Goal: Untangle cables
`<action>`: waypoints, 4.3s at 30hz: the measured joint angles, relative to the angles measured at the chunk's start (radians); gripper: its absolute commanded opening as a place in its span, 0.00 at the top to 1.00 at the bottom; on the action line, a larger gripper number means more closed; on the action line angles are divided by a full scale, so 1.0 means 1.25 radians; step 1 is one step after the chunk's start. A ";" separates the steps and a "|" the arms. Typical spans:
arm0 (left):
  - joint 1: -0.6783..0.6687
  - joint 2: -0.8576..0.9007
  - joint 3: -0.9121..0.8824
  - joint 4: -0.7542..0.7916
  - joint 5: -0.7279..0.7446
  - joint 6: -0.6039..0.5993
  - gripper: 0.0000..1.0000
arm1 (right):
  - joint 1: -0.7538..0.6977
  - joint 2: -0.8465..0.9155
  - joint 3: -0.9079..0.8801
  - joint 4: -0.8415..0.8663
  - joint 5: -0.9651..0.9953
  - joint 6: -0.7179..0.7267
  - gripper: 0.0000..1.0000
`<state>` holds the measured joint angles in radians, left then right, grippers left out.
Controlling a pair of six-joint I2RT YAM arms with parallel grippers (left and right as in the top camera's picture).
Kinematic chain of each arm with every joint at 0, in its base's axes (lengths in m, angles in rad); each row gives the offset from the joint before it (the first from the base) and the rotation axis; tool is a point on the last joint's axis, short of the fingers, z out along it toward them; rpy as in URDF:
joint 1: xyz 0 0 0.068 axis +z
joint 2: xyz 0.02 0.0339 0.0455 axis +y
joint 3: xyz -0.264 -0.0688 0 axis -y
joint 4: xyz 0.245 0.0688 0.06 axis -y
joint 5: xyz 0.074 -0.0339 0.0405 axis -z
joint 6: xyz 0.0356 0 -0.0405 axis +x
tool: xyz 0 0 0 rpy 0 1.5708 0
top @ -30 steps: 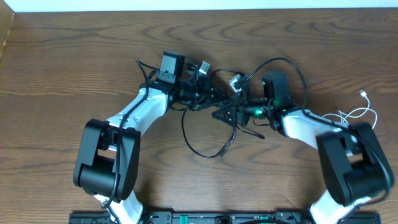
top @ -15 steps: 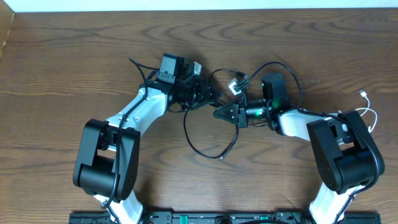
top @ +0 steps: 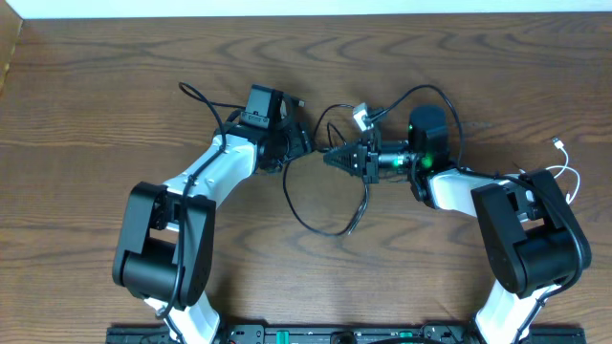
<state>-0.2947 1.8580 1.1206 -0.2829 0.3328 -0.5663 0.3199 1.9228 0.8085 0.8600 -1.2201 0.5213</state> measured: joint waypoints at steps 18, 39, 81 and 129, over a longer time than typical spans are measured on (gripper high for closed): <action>-0.001 0.052 0.000 0.001 -0.127 0.020 0.90 | -0.119 -0.090 0.000 0.376 0.022 0.475 0.99; 0.067 0.051 0.003 -0.075 -0.411 -0.001 0.87 | -0.195 -0.137 0.000 0.146 0.022 0.437 0.99; 0.418 0.039 0.012 -0.157 -0.060 -0.030 0.83 | -0.118 -0.141 0.006 -0.804 0.555 -0.152 0.99; 0.001 -0.219 -0.103 -0.349 0.106 -0.290 0.44 | 0.147 -0.141 0.006 -0.740 0.635 -0.103 0.99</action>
<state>-0.2932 1.5841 0.9916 -0.7189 0.4648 -0.9291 0.5034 1.7470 0.8158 -0.0650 -0.4259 0.3931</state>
